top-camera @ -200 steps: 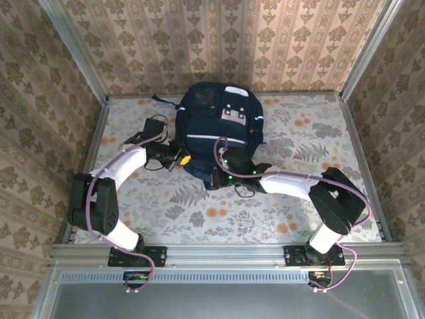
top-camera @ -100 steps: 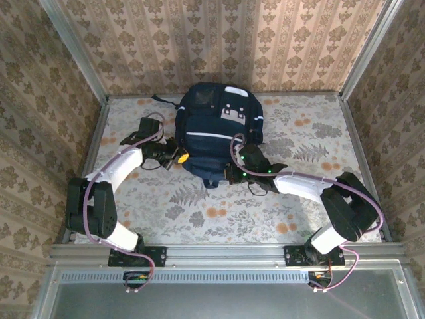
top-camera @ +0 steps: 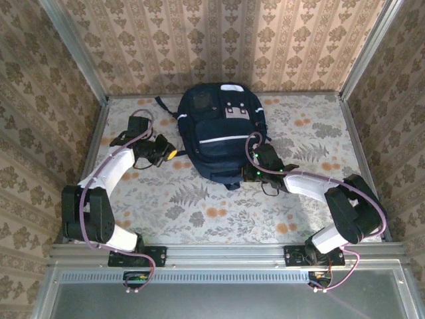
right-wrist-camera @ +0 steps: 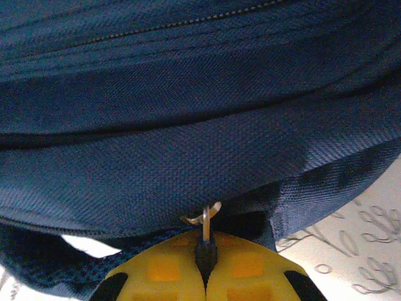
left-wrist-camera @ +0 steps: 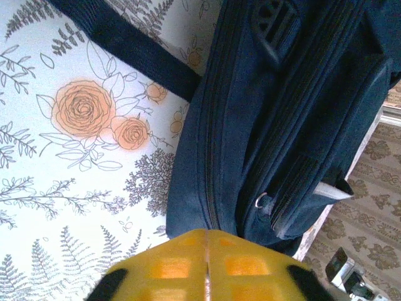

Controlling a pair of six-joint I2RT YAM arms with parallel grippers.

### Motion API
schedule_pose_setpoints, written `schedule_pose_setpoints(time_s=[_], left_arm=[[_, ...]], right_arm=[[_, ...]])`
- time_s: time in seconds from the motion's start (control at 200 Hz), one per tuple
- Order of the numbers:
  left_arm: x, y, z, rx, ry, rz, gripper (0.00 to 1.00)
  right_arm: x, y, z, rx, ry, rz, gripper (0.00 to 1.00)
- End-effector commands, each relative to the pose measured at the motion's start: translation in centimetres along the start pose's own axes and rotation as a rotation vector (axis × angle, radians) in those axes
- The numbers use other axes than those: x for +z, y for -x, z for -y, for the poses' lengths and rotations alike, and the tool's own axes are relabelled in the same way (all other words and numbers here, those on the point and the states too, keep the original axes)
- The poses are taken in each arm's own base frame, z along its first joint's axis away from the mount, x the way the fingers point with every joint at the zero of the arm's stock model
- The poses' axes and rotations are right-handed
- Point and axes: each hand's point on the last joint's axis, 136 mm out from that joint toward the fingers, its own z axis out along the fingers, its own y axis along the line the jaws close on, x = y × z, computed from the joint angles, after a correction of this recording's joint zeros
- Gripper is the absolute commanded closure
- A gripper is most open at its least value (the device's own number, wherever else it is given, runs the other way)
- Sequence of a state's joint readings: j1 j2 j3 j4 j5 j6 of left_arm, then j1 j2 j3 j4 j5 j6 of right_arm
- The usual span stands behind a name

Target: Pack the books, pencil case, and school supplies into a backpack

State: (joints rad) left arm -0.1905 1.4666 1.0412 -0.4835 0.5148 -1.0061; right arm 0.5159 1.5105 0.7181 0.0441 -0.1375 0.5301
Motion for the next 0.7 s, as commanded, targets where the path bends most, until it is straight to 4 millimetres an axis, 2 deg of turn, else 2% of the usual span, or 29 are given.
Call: schedule_pose_setpoints(time_s=[0.0, 0.165, 0.335, 0.545, 0.695], left_arm=[[-0.2, -1.2, 0.7, 0.027, 0.012, -0.023, 0.67], [-0.1, -4.2, 2.0, 0.030, 0.019, -0.036, 0.51], [0.6, -6.4, 1.1, -0.037, 0.096, -0.072, 0.47], [2.3, -6.3, 0.4, -0.077, 0.130, -0.096, 0.47], [3.7, -5.5, 0.4, -0.074, 0.144, -0.100, 0.49]], right_arm=[[0.1, 0.4, -4.3, -0.017, 0.133, -0.018, 1.00], [1.0, -0.1, -8.9, -0.056, 0.176, -0.036, 1.00], [1.4, 0.2, -12.8, -0.091, 0.208, -0.030, 1.00], [1.8, 0.0, -15.4, -0.135, 0.235, -0.047, 1.00], [2.3, -0.9, -16.1, -0.191, 0.215, -0.063, 1.00]])
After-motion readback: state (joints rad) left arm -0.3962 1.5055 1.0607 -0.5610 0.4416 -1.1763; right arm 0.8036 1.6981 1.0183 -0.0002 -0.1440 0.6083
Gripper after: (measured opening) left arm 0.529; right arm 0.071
